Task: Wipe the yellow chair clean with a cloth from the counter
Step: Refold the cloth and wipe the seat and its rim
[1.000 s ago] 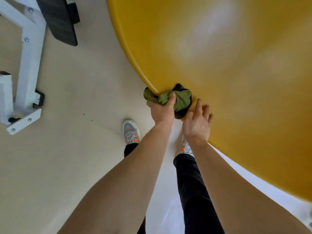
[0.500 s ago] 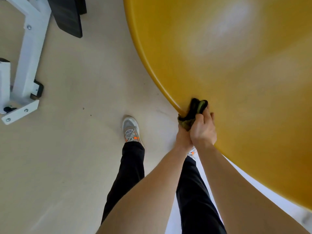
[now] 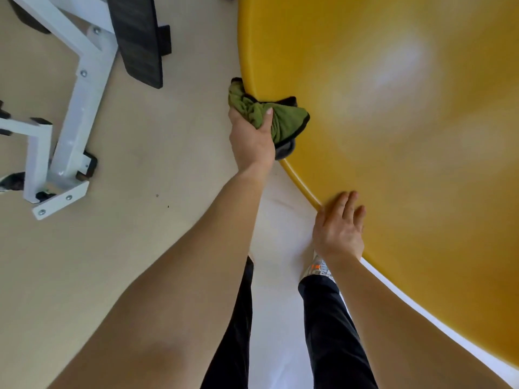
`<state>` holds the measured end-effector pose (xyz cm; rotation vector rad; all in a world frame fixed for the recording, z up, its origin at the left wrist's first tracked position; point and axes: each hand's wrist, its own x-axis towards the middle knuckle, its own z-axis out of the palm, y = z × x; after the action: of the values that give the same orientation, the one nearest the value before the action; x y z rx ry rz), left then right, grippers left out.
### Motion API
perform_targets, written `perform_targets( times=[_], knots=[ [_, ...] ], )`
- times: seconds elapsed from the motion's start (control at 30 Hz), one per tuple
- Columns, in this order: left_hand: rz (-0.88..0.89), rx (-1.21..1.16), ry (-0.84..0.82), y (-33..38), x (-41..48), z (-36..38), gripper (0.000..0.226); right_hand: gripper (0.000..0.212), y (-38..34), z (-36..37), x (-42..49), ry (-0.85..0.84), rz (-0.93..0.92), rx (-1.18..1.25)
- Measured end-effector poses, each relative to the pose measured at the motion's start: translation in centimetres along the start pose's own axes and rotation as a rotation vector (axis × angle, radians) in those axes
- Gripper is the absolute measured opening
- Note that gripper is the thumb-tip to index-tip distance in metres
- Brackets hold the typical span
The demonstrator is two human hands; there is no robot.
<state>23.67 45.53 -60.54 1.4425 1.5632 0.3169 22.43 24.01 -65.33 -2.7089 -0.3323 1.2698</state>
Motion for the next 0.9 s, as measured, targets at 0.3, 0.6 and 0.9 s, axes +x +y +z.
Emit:
perform_targets(
  times=[0.3,0.6,0.9],
  knots=[
    [-0.189,0.060,-0.308,-4.9,-3.5,0.7,0.060,0.070,-7.9,-3.4,3.3,0.110,-0.209,0.092],
    [0.096,0.236,-0.154,3.5,3.2,-2.9,0.047,0.076,-9.3,-3.2,4.0,-0.020,-0.202,0.205],
    [0.512,0.326,-0.115,14.0,9.0,-3.2,0.073,0.079,-9.5,-4.6,4.6,-0.089,-0.120,0.144]
  ],
)
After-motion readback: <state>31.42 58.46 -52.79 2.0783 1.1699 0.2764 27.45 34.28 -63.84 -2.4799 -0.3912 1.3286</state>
